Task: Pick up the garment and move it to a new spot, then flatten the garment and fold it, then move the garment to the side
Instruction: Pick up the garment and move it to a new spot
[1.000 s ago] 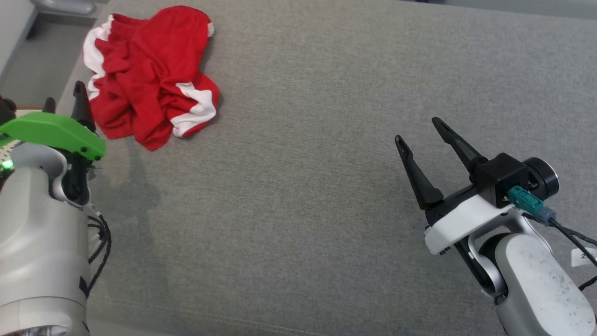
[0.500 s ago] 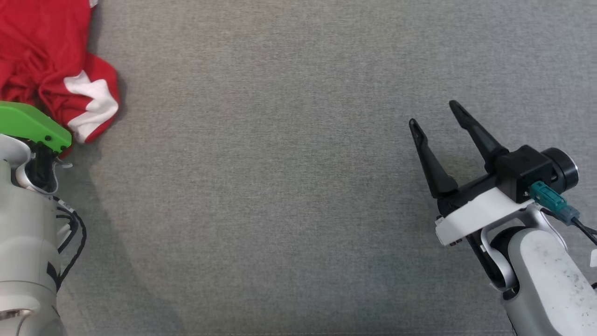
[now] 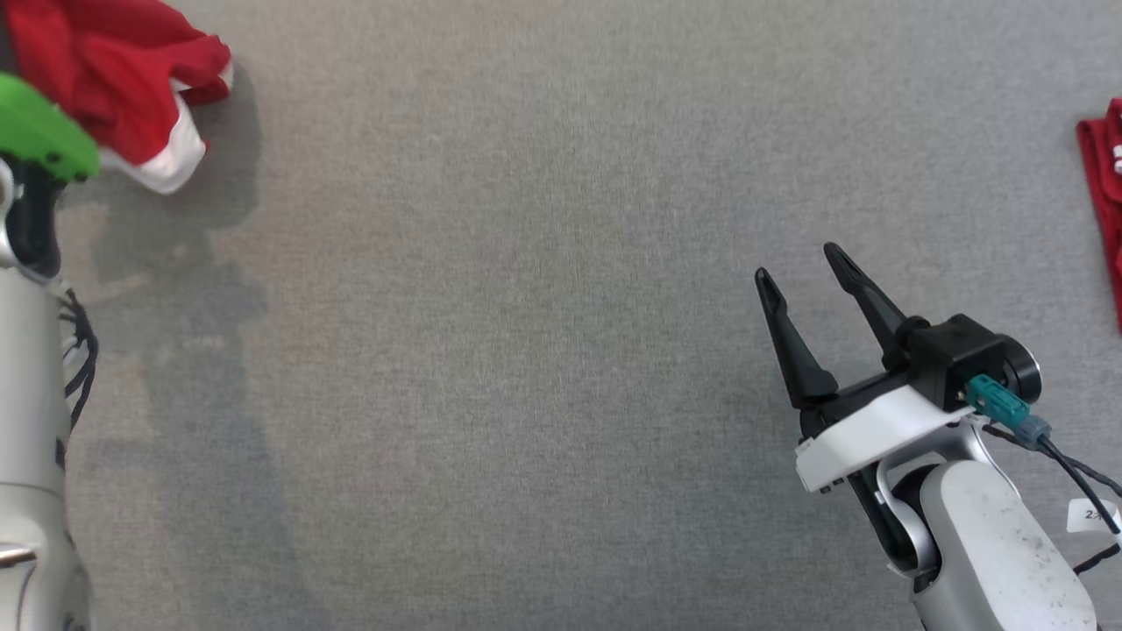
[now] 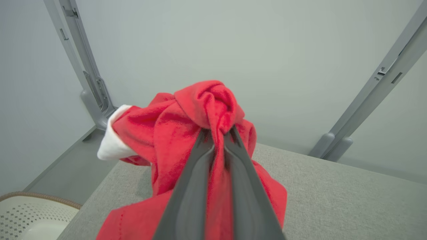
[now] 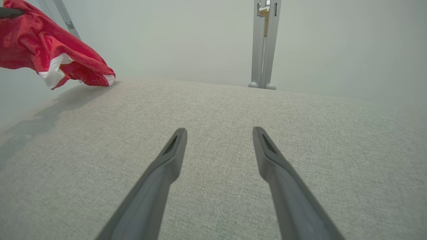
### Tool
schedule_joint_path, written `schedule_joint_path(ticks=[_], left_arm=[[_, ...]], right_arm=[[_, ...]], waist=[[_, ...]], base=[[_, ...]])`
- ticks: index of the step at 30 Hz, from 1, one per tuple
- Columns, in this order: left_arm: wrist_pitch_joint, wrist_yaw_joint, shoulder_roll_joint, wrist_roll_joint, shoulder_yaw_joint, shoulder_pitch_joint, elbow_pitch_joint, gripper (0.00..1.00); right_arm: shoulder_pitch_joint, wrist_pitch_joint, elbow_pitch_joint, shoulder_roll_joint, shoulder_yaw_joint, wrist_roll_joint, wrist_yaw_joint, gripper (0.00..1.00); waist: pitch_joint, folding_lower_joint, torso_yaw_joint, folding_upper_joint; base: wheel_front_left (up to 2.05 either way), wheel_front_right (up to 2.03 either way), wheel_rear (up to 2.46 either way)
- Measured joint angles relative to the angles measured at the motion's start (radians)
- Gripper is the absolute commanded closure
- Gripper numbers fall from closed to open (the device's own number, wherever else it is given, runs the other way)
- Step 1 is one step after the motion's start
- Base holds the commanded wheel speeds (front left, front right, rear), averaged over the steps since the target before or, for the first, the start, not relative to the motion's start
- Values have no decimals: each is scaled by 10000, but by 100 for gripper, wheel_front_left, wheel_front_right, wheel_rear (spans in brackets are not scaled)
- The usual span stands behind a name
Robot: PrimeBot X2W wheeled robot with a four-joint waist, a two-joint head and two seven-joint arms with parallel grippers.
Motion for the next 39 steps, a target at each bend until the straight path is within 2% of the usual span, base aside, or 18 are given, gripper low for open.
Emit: schedule_joint_path(ticks=[6,10,22,29,33,39], left_arm=[[332,-94,-600,92,-1080,-153,-1488,100],[917,-100,-993,-127,-1864,-98,-2600,100],[1766,-102,-2088,-725,-3135,1496,-5641,100],[1954,272,-2006,-612,-3453,2681,-6650,100],[2199,564,-1484,-284,-3551,3381,-6972,100],[2389,558,-1544,-257,-4096,4333,-6619,100]], right_arm=[[358,-174,282,161,-318,73,0,0],[489,-203,267,240,-508,77,0,0],[758,-249,121,407,-792,4,0,0],[871,-389,73,577,-1001,-10,-2,0],[894,-472,98,688,-1028,-15,-2,0],[936,-533,284,756,-1028,-25,0,0]], waist=[[-1071,-1,-76,0],[-1591,-1,-391,0],[-2027,-1,-2248,0],[-1875,-1,-3106,0],[-1684,0,-3294,0],[-1653,-1,-3297,0]], base=[[0,0,0],[0,0,0],[0,0,0],[0,0,0],[0,0,0],[0,0,0]])
